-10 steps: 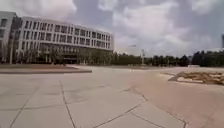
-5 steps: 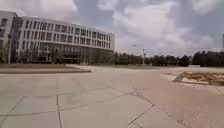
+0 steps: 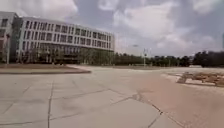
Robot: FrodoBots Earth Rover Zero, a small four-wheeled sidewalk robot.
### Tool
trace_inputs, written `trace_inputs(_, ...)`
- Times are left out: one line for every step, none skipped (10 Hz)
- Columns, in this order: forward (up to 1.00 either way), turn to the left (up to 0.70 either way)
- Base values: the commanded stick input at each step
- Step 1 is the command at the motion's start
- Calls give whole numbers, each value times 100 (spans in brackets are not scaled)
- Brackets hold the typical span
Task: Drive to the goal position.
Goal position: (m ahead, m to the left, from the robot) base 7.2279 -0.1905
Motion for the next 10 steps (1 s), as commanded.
trace_inputs(50, -2)
trace_inputs(50, -2)
trace_inputs(50, -2)
trace_inputs(50, -2)
trace_inputs(50, -2)
trace_inputs(50, -2)
trace_inputs(50, -2)
trace_inputs(50, -2)
trace_inputs(50, -2)
trace_inputs(50, -2)
